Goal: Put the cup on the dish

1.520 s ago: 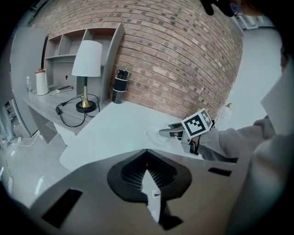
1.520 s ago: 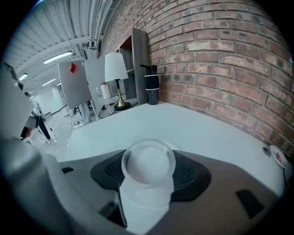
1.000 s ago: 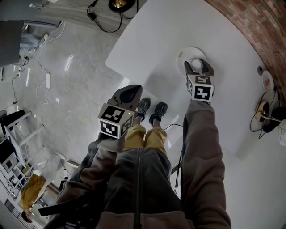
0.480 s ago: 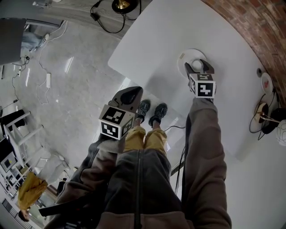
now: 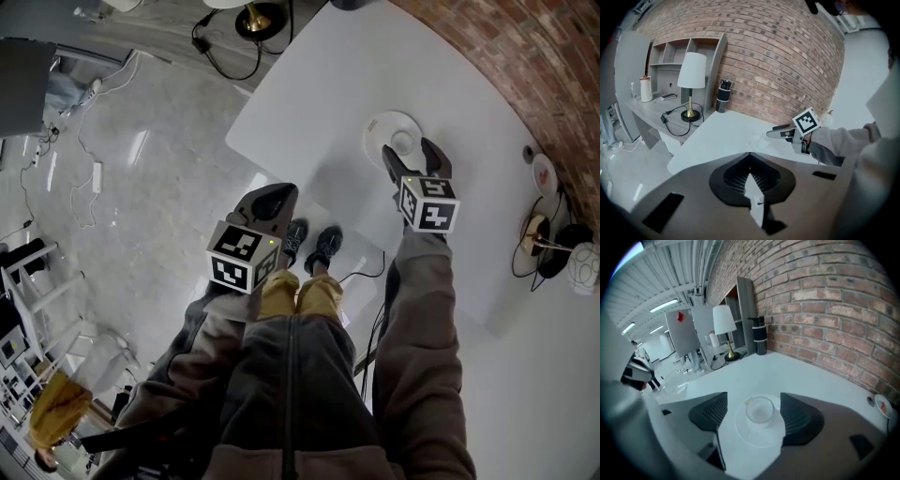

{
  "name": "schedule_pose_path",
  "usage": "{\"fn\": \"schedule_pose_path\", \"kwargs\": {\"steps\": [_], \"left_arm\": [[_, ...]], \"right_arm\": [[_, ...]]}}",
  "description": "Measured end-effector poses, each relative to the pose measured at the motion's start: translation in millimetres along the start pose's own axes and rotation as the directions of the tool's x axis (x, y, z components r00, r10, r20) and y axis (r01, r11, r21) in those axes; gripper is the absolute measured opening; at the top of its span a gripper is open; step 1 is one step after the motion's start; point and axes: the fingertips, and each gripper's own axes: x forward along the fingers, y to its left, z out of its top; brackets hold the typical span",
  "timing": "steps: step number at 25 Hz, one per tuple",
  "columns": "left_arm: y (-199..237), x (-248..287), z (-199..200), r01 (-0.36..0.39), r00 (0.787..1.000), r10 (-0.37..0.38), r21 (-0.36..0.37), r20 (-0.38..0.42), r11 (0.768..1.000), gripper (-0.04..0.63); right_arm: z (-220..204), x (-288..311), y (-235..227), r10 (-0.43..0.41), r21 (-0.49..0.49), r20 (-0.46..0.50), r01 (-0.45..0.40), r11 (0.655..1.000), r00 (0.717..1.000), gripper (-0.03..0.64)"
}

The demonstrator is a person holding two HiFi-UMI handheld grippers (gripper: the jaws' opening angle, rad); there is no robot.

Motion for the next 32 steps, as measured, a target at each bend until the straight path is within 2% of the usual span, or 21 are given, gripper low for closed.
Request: {"fn": "schedule_pose_path", "kwargs": {"steps": [3, 6, 7, 9, 11, 17, 19, 21, 24, 28, 32], "left_arm": [[-11.5, -6.3, 25.0, 0.017, 0.999, -0.018, 0.023, 0.044, 1.0, 0.002], [-30.1, -15.2, 57.9, 0.038, 0.994, -0.045, 0.066, 0.102, 0.997, 0.002], [-37.5, -18.6, 70.8, 0.047, 0.991, -0.057, 0.084, 0.125, 0.995, 0.002], [-53.6, -27.2, 97.9, 0.065, 0.981, -0.085, 0.118, 0.174, 0.991, 0.002], [-70.7, -39.6, 124.7, 0.082, 0.968, -0.113, 0.147, 0.223, 0.986, 0.002], [-121.5, -86.1, 195.2, 0.107, 0.917, -0.191, 0.246, 0.349, 0.963, 0.002], [-135.0, -99.5, 215.8, 0.11, 0.899, -0.215, 0.278, 0.382, 0.954, 0.002], [-147.1, -113.8, 236.1, 0.111, 0.877, -0.238, 0.306, 0.418, 0.946, 0.002], [-164.9, -138.9, 263.5, 0.104, 0.844, -0.264, 0.34, 0.468, 0.935, 0.002], [-183.5, -165.7, 289.6, 0.09, 0.801, -0.3, 0.392, 0.518, 0.916, 0.002], [-195.2, -181.7, 308.0, 0.076, 0.768, -0.323, 0.422, 0.552, 0.903, 0.002]], "right_arm": [[31.0, -49.1, 7.9, -0.028, 0.016, 0.102, 0.027, 1.0, 0.994, 0.334], [67.0, -103.5, 16.5, -0.048, 0.018, 0.209, 0.045, 0.999, 0.977, 0.333], [80.2, -122.7, 19.1, -0.055, 0.018, 0.248, 0.052, 0.998, 0.967, 0.331], [107.6, -163.3, 24.8, -0.072, 0.017, 0.332, 0.071, 0.997, 0.941, 0.271], [132.3, -203.6, 32.8, -0.092, 0.01, 0.404, 0.096, 0.995, 0.91, 0.248], [183.7, -299.2, 51.0, -0.151, -0.004, 0.545, 0.183, 0.983, 0.825, 0.144], [198.5, -327.7, 51.4, -0.183, 0.004, 0.587, 0.223, 0.975, 0.788, 0.107], [211.5, -355.5, 50.9, -0.218, 0.02, 0.626, 0.264, 0.964, 0.749, 0.043], [227.4, -392.6, 54.1, -0.253, 0.04, 0.666, 0.305, 0.951, 0.702, 0.003], [248.0, -429.0, 67.5, -0.257, 0.017, 0.716, 0.352, 0.936, 0.649, 0.003], [261.1, -450.5, 72.1, -0.26, 0.031, 0.743, 0.357, 0.933, 0.616, 0.002]]}}
